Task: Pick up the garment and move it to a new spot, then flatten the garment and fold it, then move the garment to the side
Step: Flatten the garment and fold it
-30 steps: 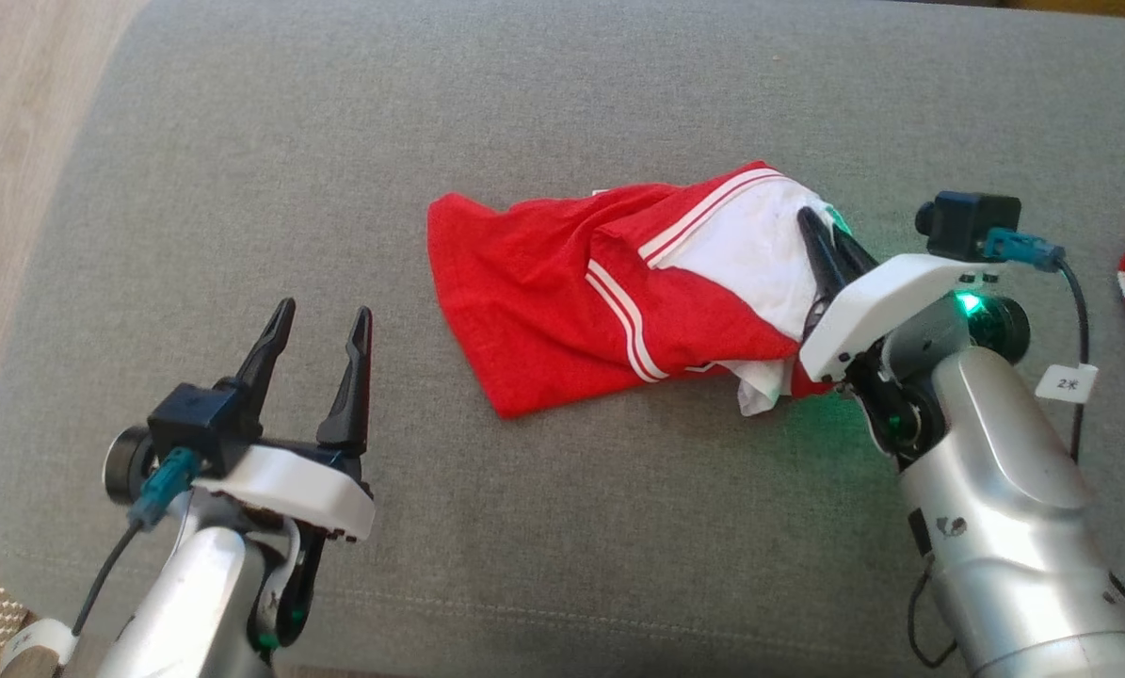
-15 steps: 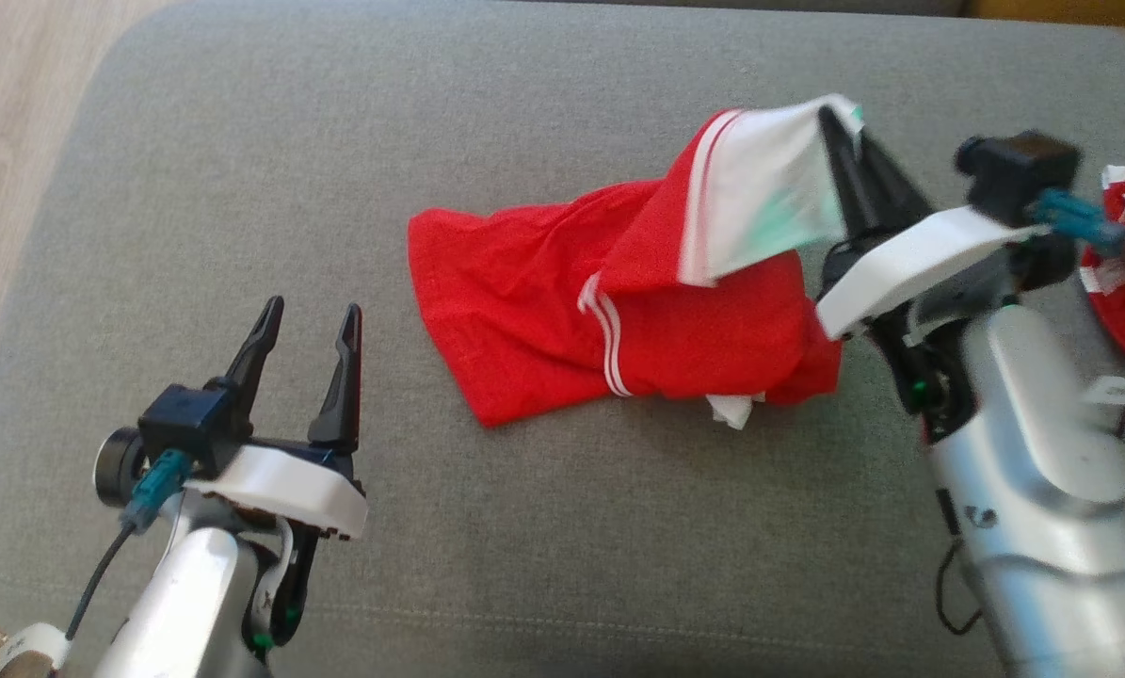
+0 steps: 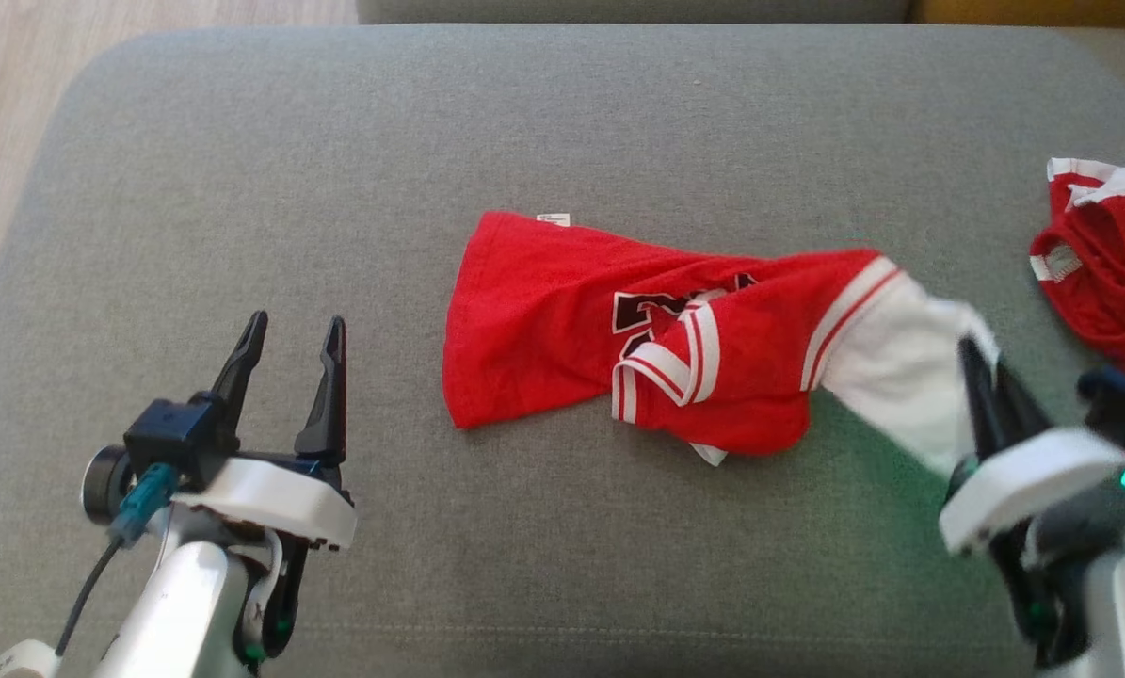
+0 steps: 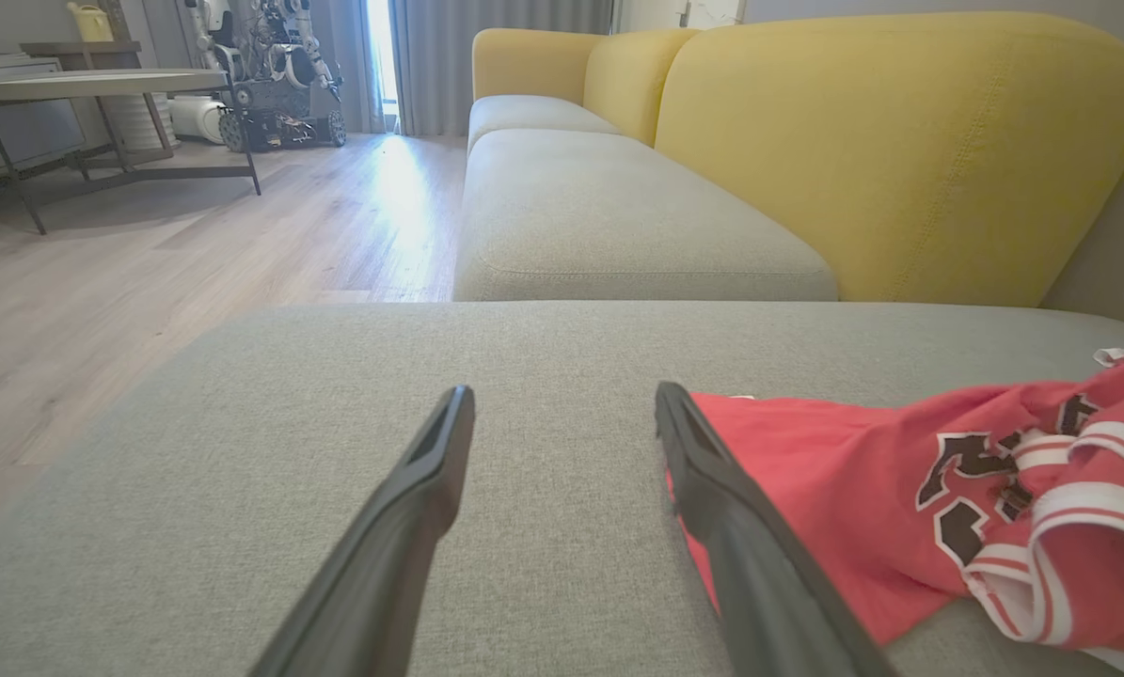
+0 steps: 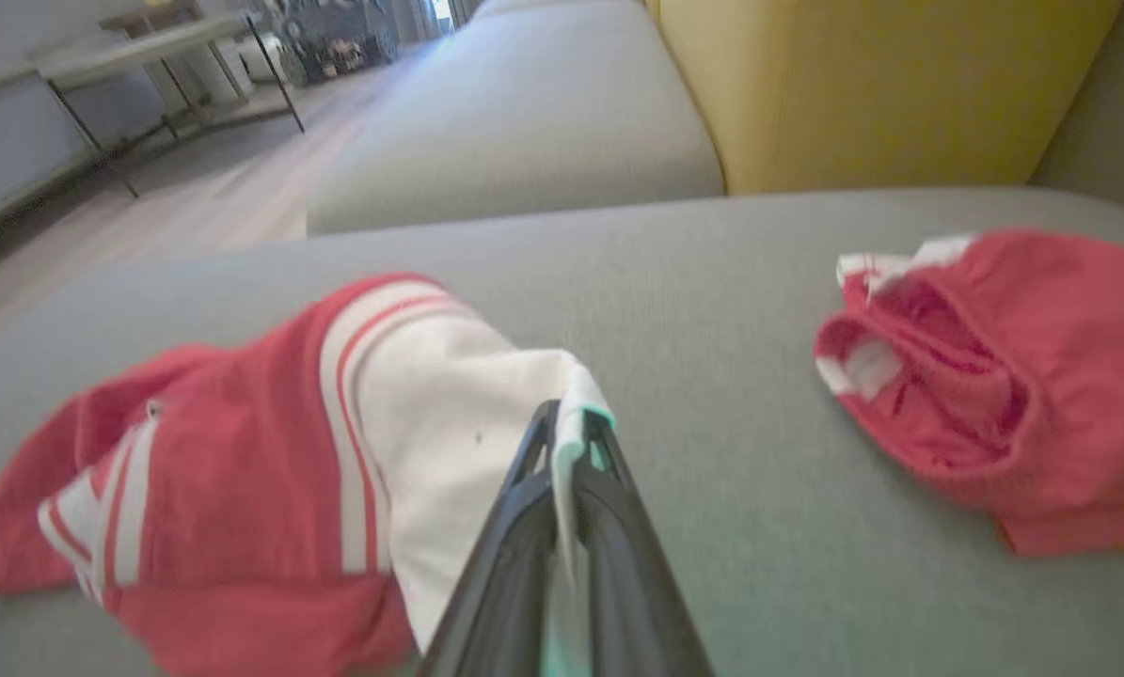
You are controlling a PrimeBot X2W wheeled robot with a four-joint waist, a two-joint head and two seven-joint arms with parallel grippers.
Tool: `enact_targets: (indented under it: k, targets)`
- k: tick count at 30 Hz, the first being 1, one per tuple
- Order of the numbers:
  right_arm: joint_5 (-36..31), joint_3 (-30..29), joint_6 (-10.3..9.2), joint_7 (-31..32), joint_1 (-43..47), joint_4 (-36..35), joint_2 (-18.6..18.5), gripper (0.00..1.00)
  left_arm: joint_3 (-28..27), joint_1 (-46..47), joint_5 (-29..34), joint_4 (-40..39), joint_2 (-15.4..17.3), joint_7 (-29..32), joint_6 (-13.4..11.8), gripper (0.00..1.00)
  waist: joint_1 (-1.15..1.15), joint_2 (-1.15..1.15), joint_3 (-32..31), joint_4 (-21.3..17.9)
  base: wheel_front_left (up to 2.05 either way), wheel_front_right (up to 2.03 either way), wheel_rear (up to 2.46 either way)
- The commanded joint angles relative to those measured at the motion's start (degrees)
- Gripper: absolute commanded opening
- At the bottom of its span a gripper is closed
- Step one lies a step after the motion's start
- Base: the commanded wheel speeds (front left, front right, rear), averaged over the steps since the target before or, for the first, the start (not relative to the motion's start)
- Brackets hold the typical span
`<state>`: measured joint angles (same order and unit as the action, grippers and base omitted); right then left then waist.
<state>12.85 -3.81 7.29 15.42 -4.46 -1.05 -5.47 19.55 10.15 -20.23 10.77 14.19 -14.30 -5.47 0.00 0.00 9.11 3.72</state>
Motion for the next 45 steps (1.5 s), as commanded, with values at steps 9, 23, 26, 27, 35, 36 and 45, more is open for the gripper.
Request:
enact_targets:
  k: [9,23,26,27,35,36,45]
  targets:
    - [-2.43,-0.18,0.20,-5.13,1.72,4.24,2.21,1.00,-2.66,1.19,0.31,-1.57,1.10,-0.70,0.40,1.00,0.00,0.00,-0.42,-1.05,0.00,0.00,0.00]
    - [-5.90,0.23,0.20,-15.61,1.76,0.94,2.57,1.00,-2.94,-1.24,-0.22,-1.68,1.23,-0.70,-0.15,1.00,0.00,0.00,-3.21,-1.39,0.00,0.00,0.00]
    - [-6.34,1.29,0.20,-15.87,2.48,-0.40,2.58,1.00,-2.87,-1.79,-0.31,-1.86,1.33,-0.62,-0.40,1.00,0.00,0.00,-3.68,-1.49,0.00,0.00,0.00]
    - [-6.32,1.54,0.20,-15.87,2.68,-0.71,2.58,1.00,-2.84,-1.91,-0.35,-1.93,1.38,-0.53,-0.48,1.00,0.00,0.00,-3.76,-1.55,0.00,0.00,0.00]
    - [-6.05,2.30,0.20,-15.89,3.40,-1.48,2.58,1.00,-2.29,-2.18,-0.58,-2.37,1.51,0.23,-0.76,1.00,0.00,0.00,-3.90,-1.58,0.00,0.00,0.00]
    - [-6.01,2.31,0.20,-15.86,3.43,-1.45,2.58,1.00,-2.21,-2.16,-0.61,-2.38,1.53,0.29,-0.76,1.00,0.00,0.00,-3.93,-1.57,0.00,0.00,0.00]
    - [-5.78,2.36,0.20,-15.70,2.85,-1.64,2.58,1.00,-1.17,0.69,-1.04,-2.36,1.19,2.15,-0.05,1.00,0.00,0.00,-2.88,-1.64,0.00,0.00,0.00]
